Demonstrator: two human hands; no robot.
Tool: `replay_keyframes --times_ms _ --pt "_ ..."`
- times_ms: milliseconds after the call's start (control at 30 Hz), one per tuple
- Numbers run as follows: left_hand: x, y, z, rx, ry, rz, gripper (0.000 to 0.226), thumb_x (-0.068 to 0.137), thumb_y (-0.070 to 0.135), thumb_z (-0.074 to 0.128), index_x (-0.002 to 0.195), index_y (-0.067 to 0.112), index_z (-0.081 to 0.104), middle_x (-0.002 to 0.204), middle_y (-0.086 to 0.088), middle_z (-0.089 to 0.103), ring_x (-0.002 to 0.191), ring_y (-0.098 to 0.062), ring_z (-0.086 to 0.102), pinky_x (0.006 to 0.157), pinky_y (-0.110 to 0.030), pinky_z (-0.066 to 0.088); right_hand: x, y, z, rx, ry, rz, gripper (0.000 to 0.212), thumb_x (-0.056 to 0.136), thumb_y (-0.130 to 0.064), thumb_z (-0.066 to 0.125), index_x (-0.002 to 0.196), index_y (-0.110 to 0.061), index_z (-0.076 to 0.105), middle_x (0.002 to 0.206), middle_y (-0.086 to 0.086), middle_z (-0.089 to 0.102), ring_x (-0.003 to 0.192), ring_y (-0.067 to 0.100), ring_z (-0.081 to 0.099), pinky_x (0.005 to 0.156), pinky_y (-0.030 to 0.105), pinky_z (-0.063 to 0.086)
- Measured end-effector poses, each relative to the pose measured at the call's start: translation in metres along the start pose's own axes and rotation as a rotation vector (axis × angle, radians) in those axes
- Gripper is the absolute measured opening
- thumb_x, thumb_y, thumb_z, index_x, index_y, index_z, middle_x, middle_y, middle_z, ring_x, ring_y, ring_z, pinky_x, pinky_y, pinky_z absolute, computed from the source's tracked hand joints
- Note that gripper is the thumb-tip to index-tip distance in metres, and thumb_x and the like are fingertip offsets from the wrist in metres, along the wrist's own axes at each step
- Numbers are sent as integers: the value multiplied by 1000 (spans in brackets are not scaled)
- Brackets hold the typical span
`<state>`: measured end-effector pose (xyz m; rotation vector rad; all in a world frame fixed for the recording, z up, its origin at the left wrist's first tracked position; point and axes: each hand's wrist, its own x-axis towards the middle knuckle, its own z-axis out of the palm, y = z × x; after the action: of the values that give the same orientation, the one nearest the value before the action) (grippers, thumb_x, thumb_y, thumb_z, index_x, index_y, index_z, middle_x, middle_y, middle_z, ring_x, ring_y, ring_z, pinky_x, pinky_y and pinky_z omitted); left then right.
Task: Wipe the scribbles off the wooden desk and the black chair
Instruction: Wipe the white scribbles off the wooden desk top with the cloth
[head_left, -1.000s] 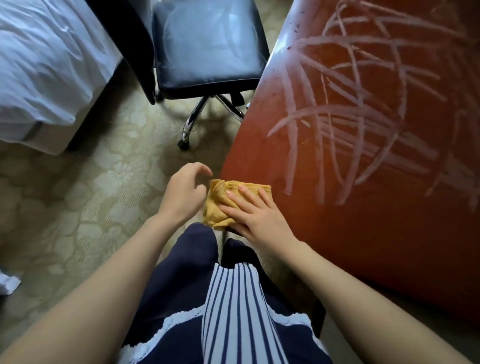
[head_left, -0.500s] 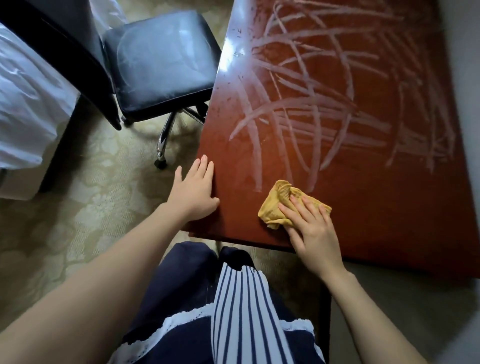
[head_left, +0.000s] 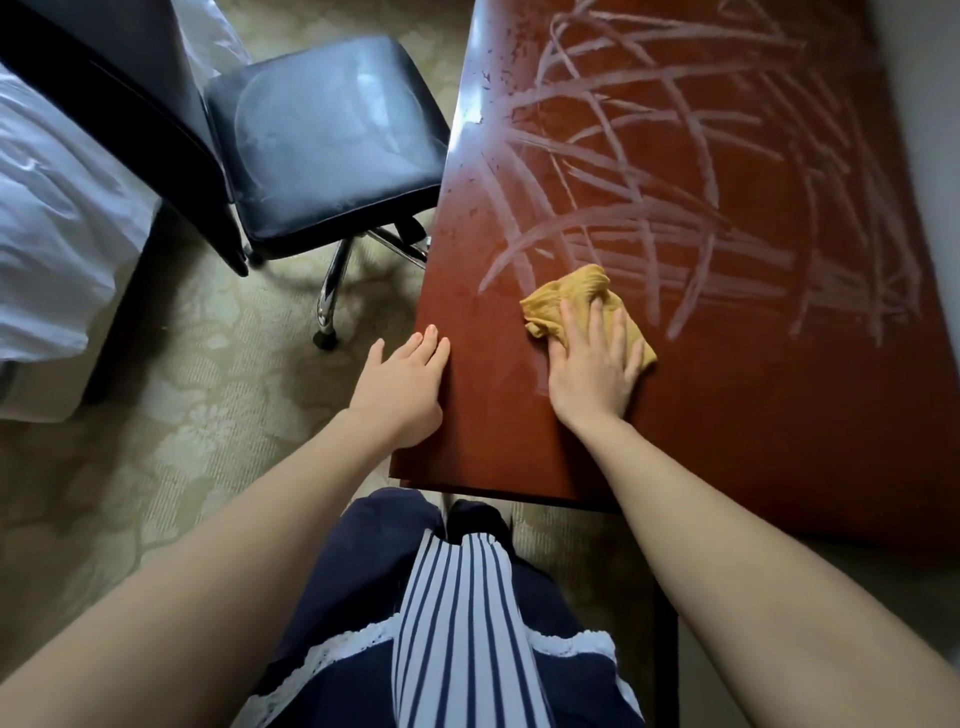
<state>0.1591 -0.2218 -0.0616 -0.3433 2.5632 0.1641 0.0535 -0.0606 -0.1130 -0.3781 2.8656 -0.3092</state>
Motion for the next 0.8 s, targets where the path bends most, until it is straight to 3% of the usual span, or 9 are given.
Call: replay_keyframes --times_ms 233,400,500,600,800 --pt "2 -14 0 -147 5 6 72 89 10 39 152 24 6 160 6 -1 146 -8 3 117 -50 -1 -36 -41 20 19 -5 -255 51 98 -39 40 147 -37 25 157 -7 19 146 19 9 116 43 -4" --pt "0 -18 6 -208 17 5 73 89 10 40 152 26 8 159 9 0 145 -5 2 117 -50 0 -72 -38 31 107 92 -385 44 86 -33 53 129 -28 59 136 0 55 127 25 47 112 50 25" --pt "0 -14 10 -181 34 -6 74 91 19 45 152 27 5 159 8 -3 145 -5 0 117 -51 0 -88 -19 30 86 111 -475 42 84 -33 51 123 -26 64 129 -1 61 118 22 53 108 47 33" --pt "-1 -11 14 -144 53 -18 76 90 28 46 152 25 4 159 7 -4 145 -6 -1 117 -52 1 -101 9 29 88 150 -543 41 85 -34 49 122 -25 64 129 -1 60 116 20 51 108 44 30" --pt "1 -10 13 27 125 24 93 81 70 47 152 23 9 160 4 5 146 -9 9 117 -50 3 -120 69 24 101 282 -434 39 82 -32 52 117 -23 67 124 1 63 112 19 52 103 43 33"
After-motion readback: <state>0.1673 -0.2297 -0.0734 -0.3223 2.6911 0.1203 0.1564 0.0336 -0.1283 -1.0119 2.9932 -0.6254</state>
